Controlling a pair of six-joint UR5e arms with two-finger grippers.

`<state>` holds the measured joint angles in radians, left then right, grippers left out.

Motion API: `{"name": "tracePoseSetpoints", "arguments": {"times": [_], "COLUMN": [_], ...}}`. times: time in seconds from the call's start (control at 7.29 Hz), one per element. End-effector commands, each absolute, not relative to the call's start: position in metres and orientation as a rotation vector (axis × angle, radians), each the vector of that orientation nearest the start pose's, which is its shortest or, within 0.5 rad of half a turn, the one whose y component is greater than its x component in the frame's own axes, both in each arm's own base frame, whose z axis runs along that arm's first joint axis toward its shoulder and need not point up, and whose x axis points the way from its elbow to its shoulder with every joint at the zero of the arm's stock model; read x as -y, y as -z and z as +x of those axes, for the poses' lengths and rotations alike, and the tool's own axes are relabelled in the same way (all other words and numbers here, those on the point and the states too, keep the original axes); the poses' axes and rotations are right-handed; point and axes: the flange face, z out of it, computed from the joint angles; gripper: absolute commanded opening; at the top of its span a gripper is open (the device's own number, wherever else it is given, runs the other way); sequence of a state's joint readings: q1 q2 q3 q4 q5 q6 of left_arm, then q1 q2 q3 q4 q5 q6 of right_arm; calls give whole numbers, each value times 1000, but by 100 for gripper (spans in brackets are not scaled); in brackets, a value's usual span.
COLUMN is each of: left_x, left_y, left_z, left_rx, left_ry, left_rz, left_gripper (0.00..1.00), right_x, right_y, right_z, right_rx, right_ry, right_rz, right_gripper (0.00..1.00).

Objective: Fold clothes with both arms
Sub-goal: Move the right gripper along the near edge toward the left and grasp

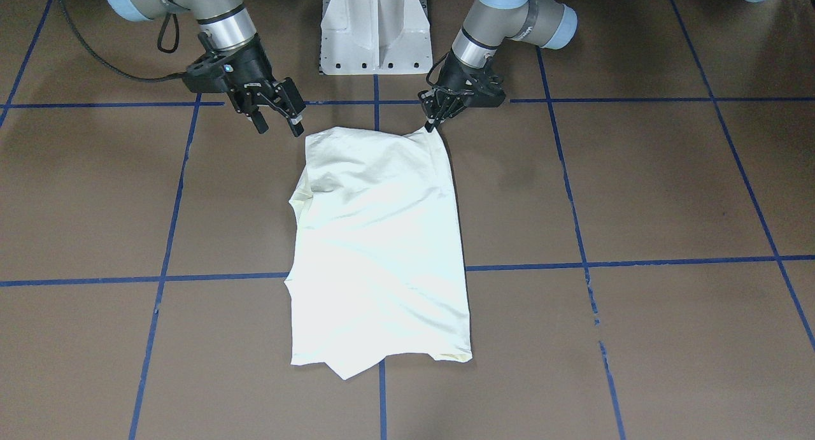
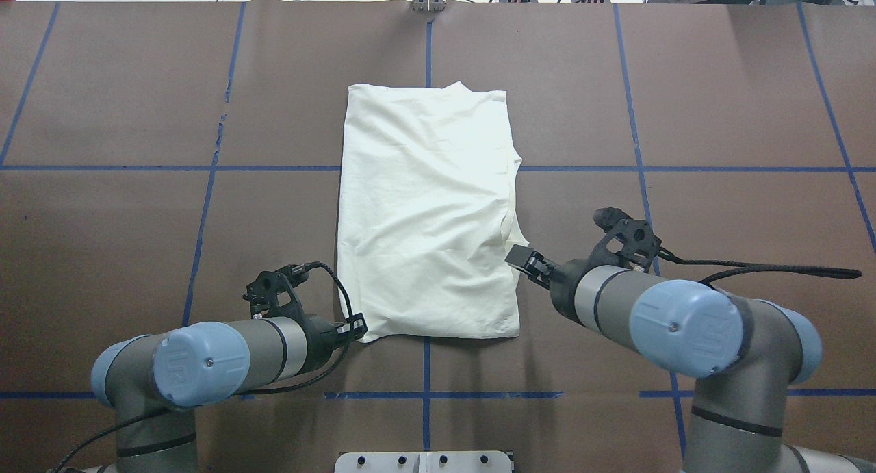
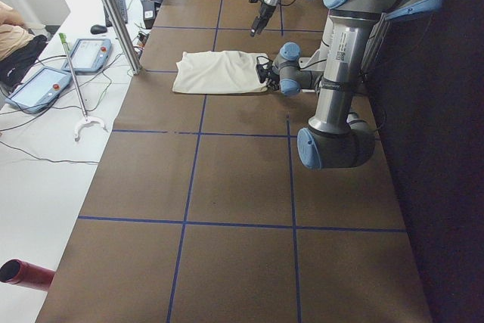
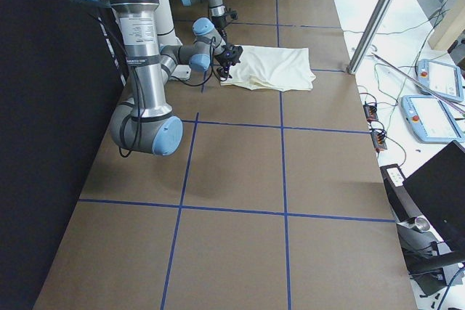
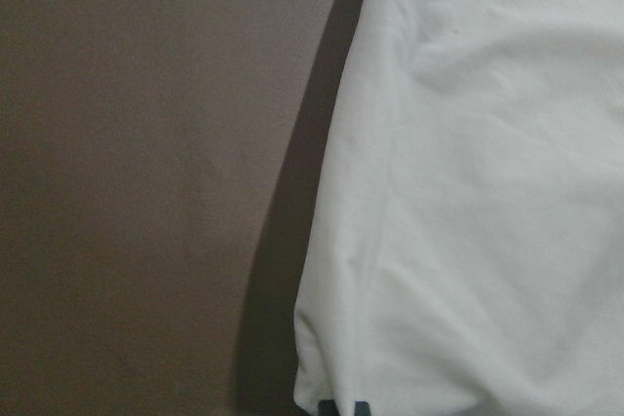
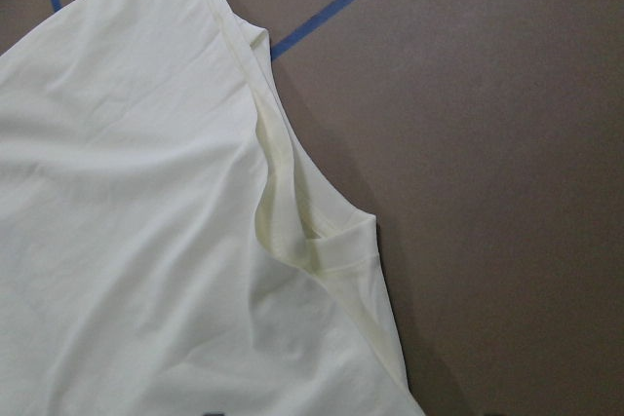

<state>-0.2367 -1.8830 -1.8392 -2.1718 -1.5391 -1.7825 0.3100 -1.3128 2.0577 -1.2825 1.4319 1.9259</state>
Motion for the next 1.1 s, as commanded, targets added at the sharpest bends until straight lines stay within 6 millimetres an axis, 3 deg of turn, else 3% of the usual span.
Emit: {"name": "tracePoseSetpoints", "arguments": {"times": [0.0,0.14,0.27,0.55,0.96], "left_x": [273,276,277,278,281], "left_y": [-293,-293,-293,-292,-287], "left_z": [540,538,537,537,532], "left_rx": [-1198,-1198,-1200,-1202,-1211], "left_ry": [417,422,429,433,420], "left_rz": [46,50,61,66,84], "left_gripper": [0,0,0,0,0], "right_x": [284,276,277,280,267], "right_y": [-249,-262,-257,-265,-274], "right_z": [-509,-529,-536,-563,-575], "right_rx": [971,947,949,923,907], "right_ry": [-783,-806,-821,-851,-853], "right_rz": [11,29,36,50,32], "right_gripper": [87,95,99,98,94]}}
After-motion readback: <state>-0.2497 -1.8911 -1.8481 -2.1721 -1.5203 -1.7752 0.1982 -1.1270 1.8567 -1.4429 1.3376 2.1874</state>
